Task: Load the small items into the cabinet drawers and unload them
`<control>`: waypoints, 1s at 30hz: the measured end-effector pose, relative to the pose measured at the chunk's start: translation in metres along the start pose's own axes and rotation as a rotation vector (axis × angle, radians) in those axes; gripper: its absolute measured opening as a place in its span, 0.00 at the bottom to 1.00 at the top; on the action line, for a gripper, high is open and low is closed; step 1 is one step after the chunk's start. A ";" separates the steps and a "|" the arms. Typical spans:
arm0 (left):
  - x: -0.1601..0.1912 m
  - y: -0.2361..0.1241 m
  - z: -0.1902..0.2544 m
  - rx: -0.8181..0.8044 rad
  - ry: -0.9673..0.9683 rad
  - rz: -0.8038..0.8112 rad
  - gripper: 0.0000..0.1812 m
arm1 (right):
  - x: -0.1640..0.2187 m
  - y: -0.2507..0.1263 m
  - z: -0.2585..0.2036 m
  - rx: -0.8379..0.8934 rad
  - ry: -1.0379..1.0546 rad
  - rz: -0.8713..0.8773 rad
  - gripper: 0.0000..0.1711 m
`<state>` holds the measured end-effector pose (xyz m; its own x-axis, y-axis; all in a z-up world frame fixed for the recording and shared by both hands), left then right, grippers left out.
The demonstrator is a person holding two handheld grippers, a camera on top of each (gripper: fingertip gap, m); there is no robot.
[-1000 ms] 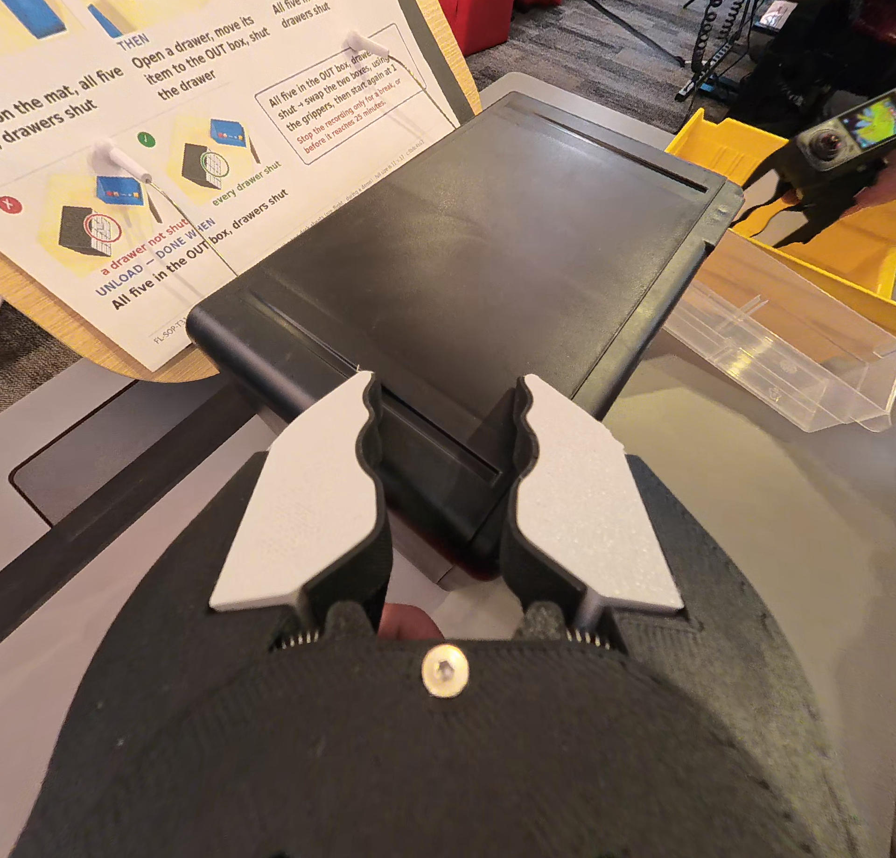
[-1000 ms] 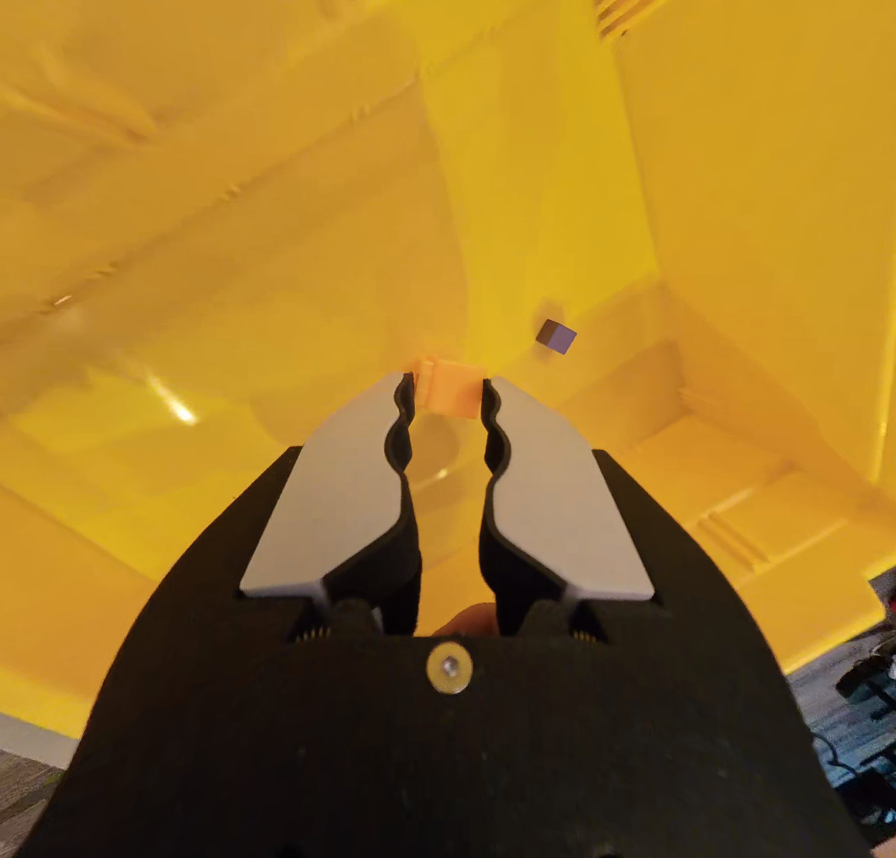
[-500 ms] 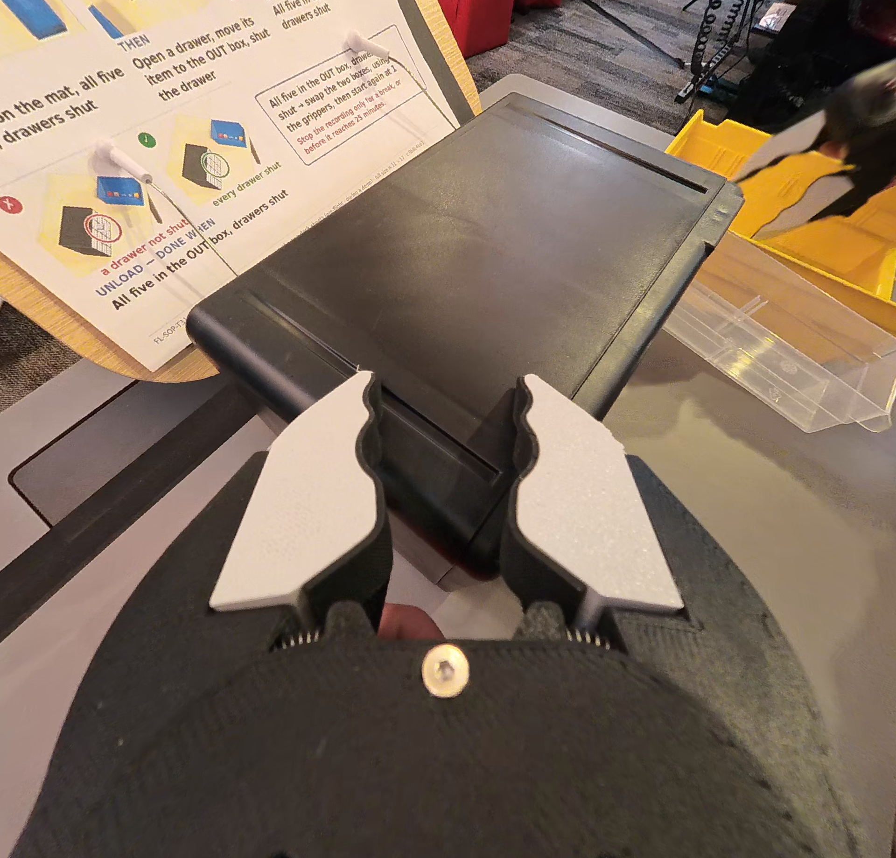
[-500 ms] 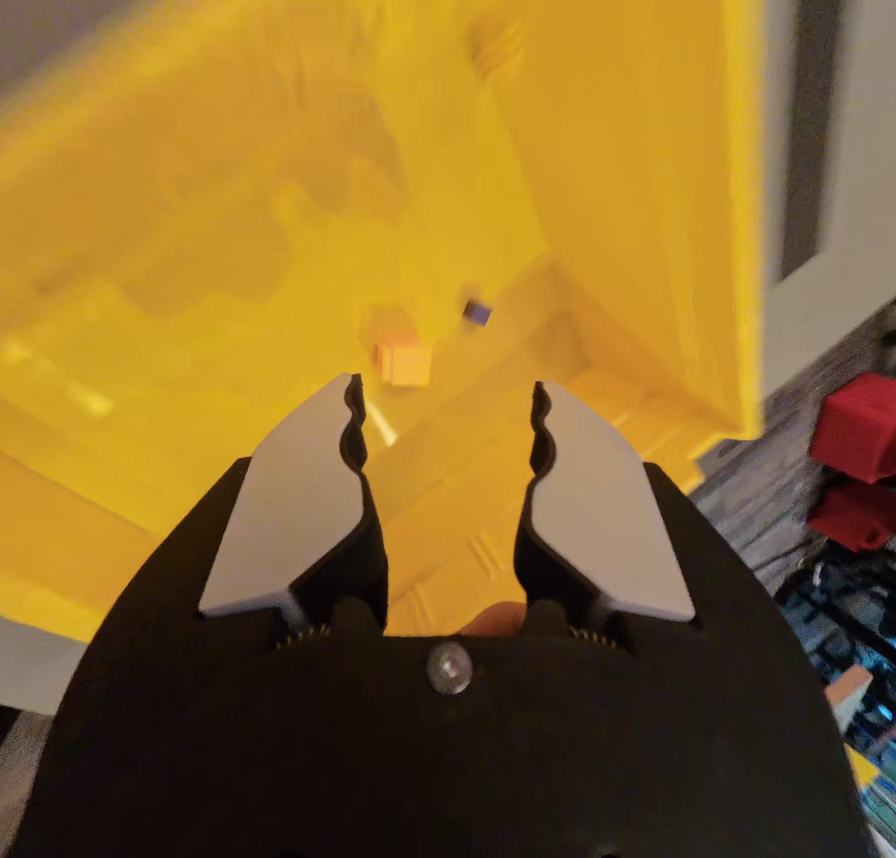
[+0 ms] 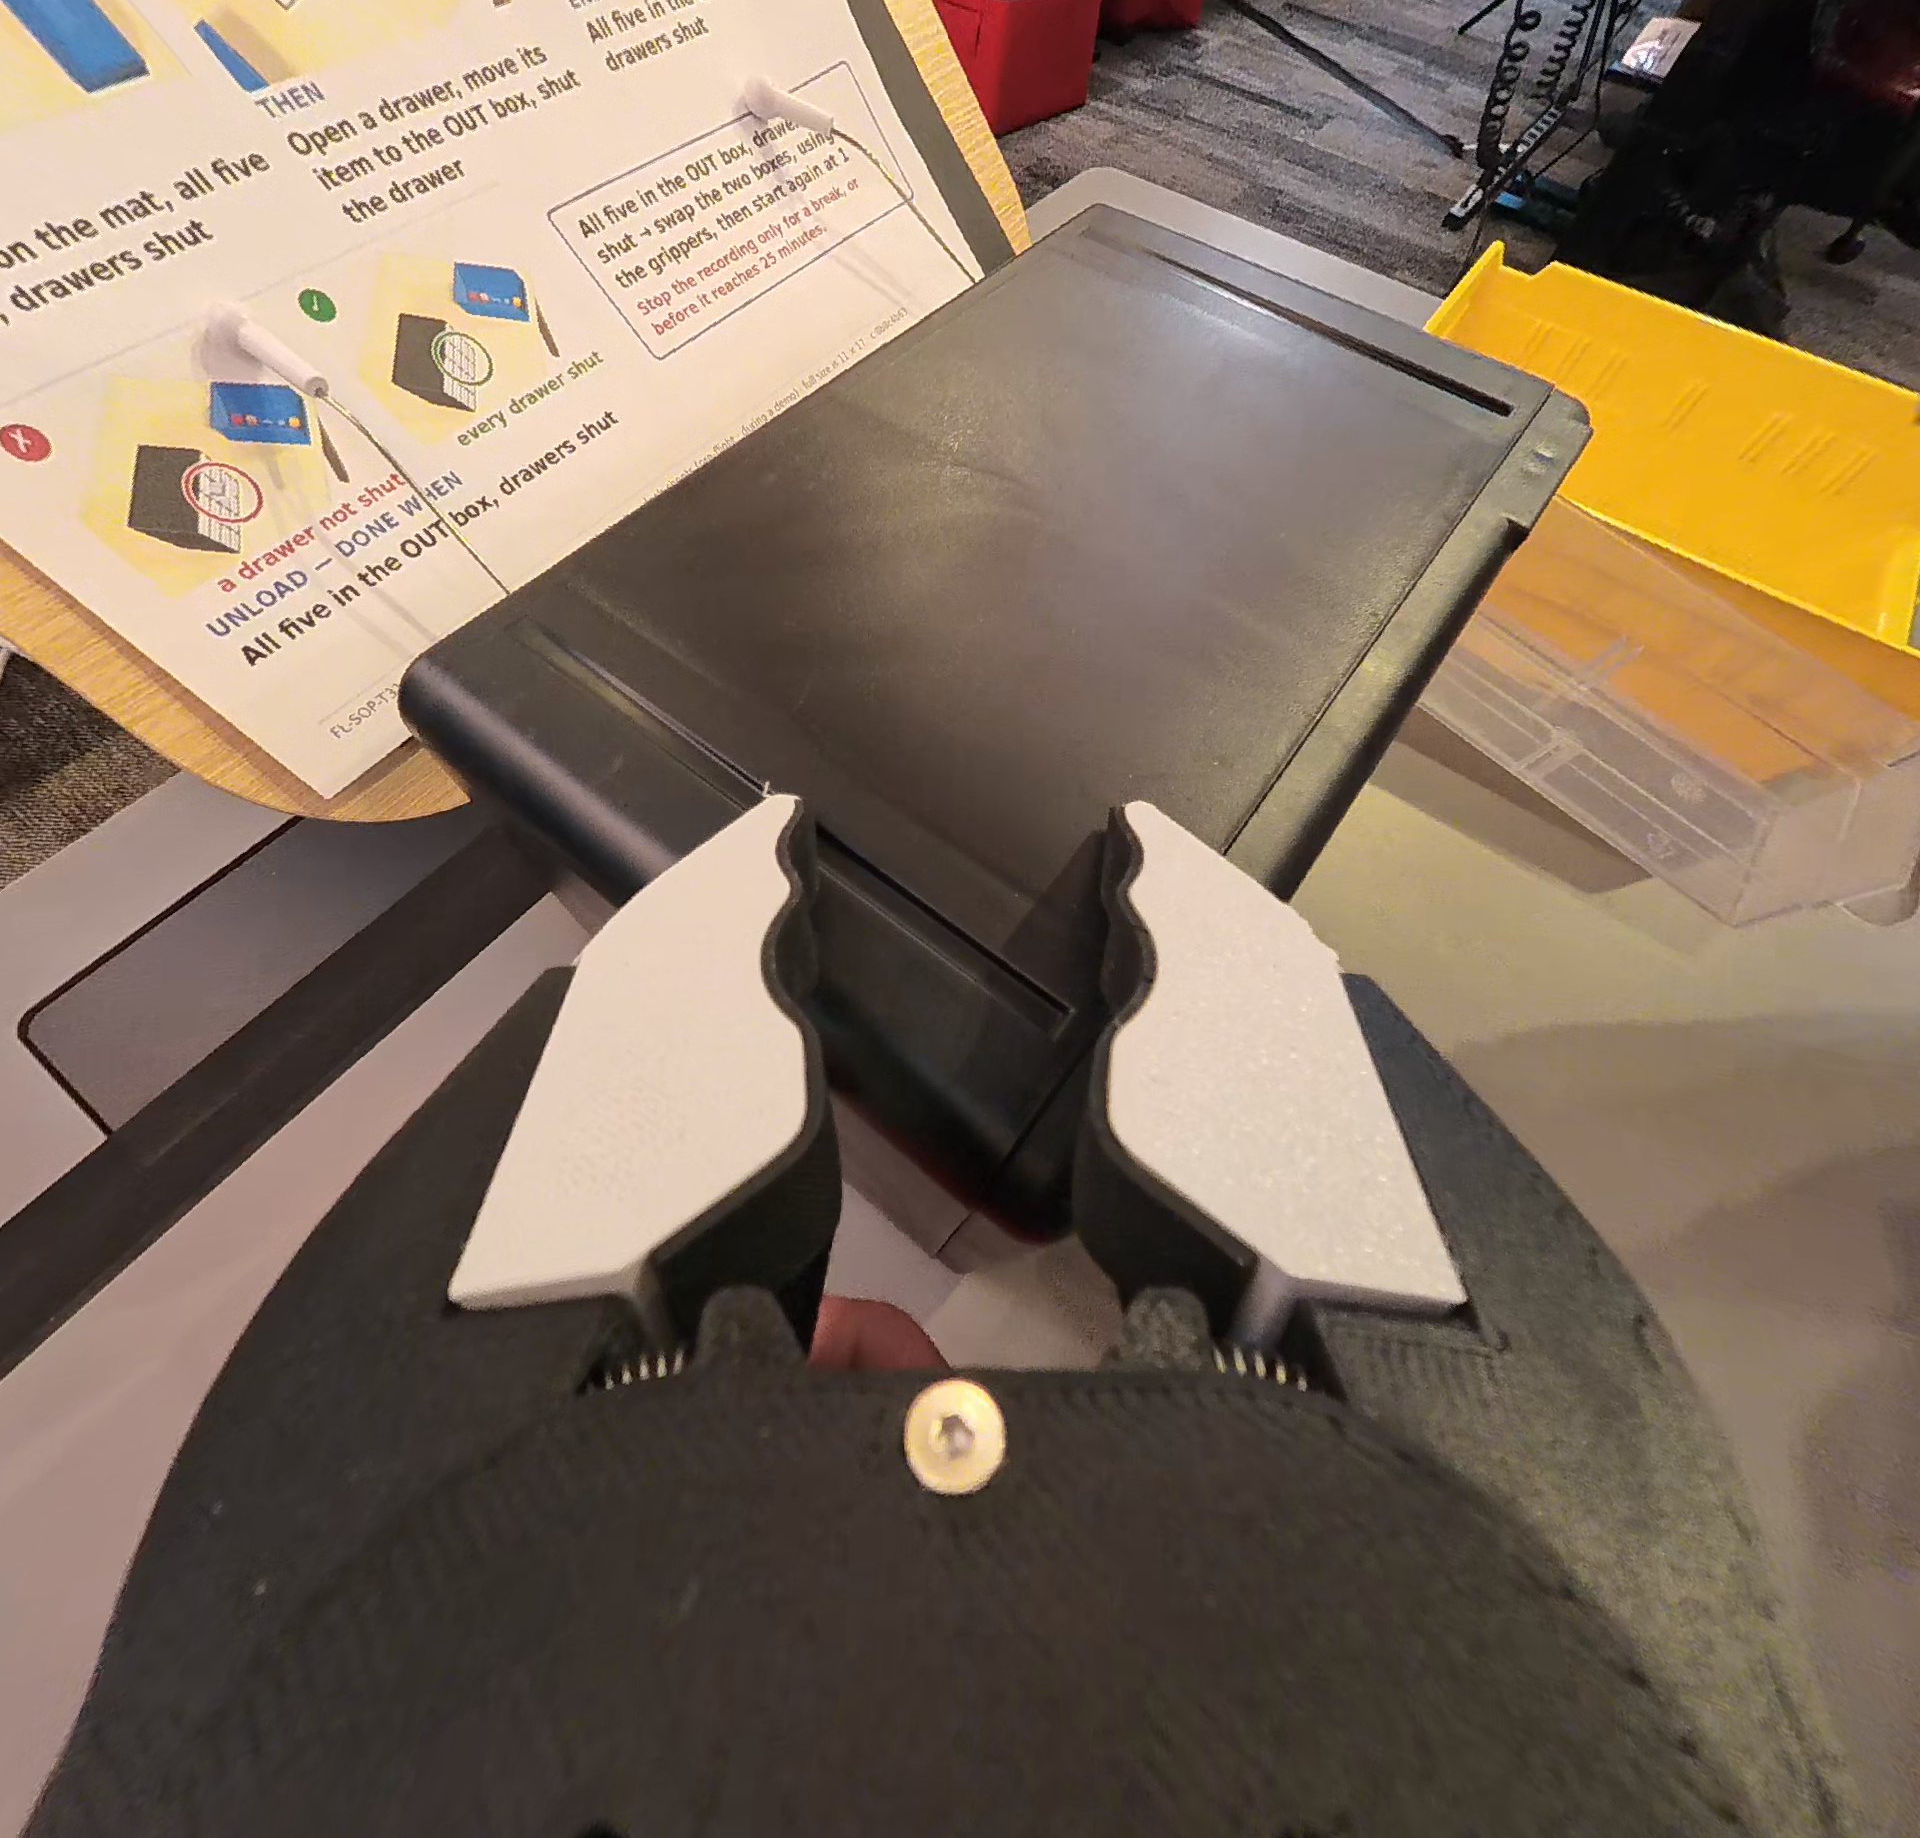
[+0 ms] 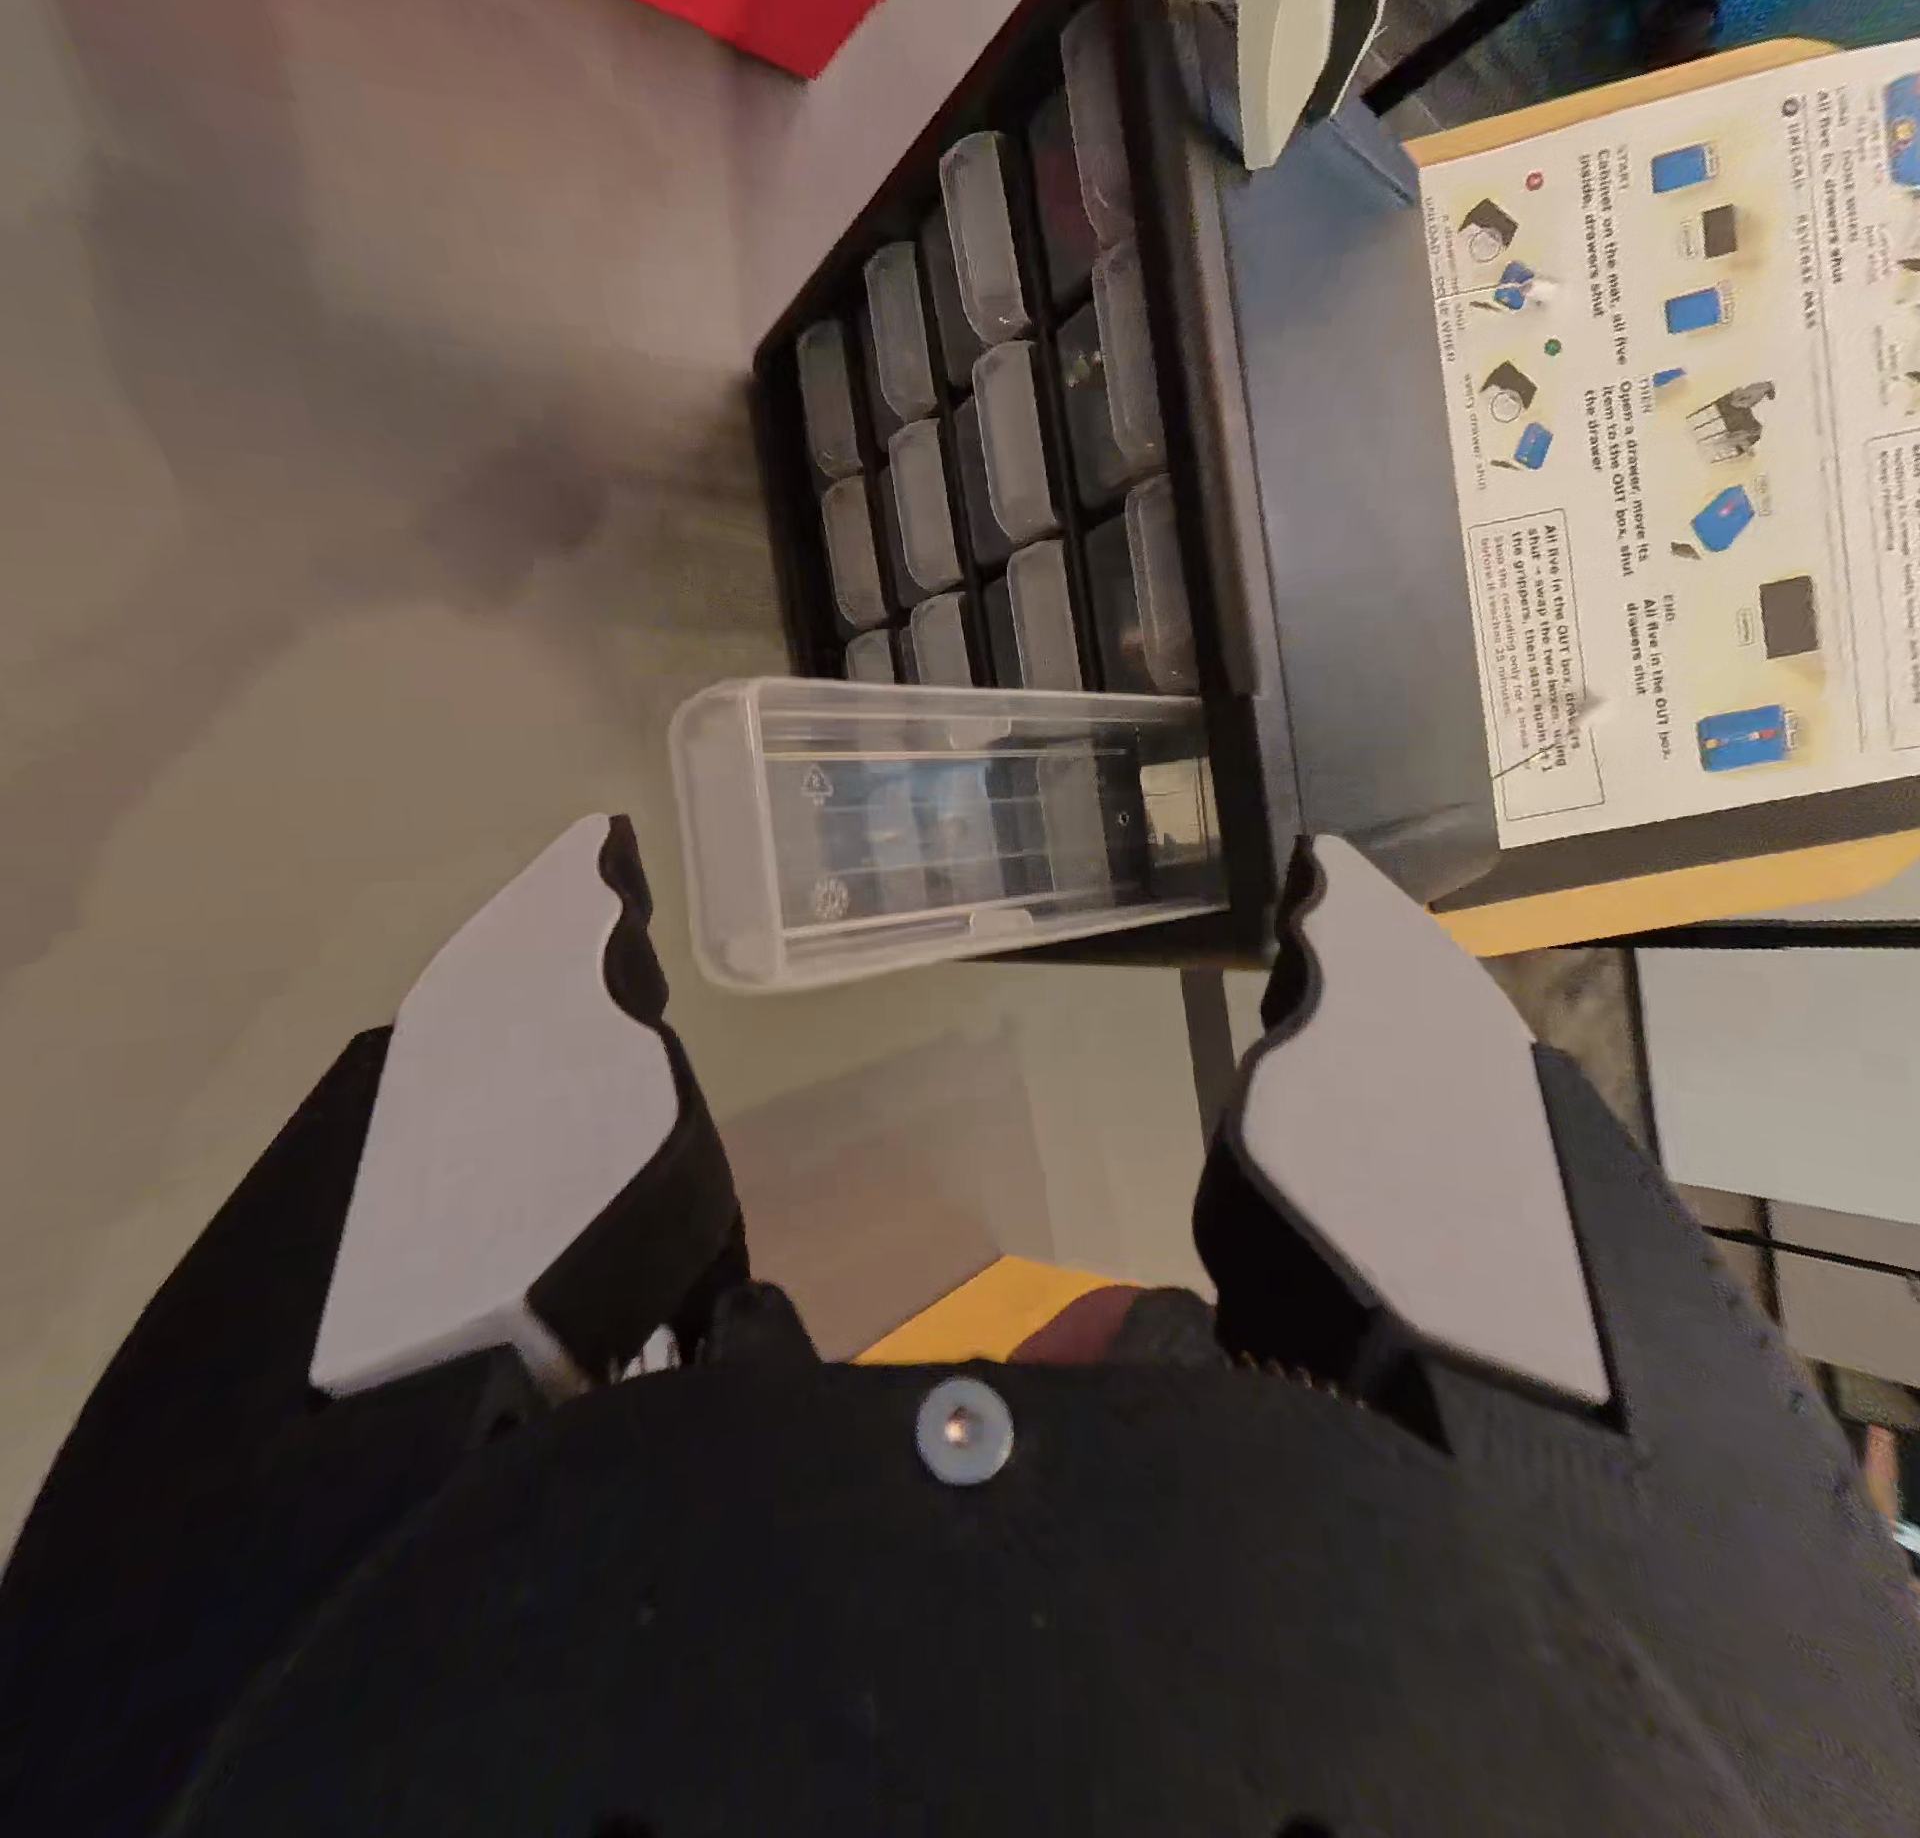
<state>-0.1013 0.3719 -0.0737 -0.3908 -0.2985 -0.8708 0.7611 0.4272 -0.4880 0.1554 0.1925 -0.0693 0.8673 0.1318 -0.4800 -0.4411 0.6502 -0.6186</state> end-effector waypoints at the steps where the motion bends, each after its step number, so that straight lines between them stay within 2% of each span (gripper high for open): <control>1: 0.000 0.000 0.000 -0.002 0.002 -0.004 0.29 | -0.001 0.009 -0.003 0.016 -0.014 -0.015 0.65; 4: -0.001 0.000 0.001 -0.006 0.009 -0.015 0.29 | 0.000 0.022 -0.005 0.043 -0.033 -0.038 0.62; 7: -0.001 0.000 0.001 -0.006 0.009 -0.015 0.29 | 0.000 0.018 -0.001 0.073 -0.048 -0.033 0.47; 12: -0.002 0.000 0.001 -0.006 0.011 -0.015 0.29 | 0.009 0.020 0.024 0.169 0.008 -0.038 0.52; 18: -0.002 0.000 0.001 -0.008 0.010 -0.017 0.29 | 0.017 0.048 0.042 0.350 -0.067 -0.112 0.49; 20: -0.002 0.000 0.001 -0.008 0.011 -0.018 0.29 | 0.018 0.058 0.046 0.408 -0.096 -0.134 0.45; 25: -0.002 0.000 0.001 -0.010 0.011 -0.018 0.28 | 0.024 0.076 0.051 0.512 -0.134 -0.229 0.44; 30: -0.001 0.000 0.001 -0.009 0.010 -0.013 0.28 | 0.012 0.072 0.040 0.570 -0.168 -0.193 0.46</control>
<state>-0.1005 0.3712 -0.0724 -0.4059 -0.2953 -0.8649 0.7513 0.4310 -0.4997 0.1433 0.2710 -0.0949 0.9640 0.0582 -0.2595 -0.1210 0.9650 -0.2328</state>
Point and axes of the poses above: each gripper's, where its closed fingertips meet, y out along the fingers, x out of its underside, z = x × y across the jaws, the point moved 9 cm from there along -y, back along the fingers
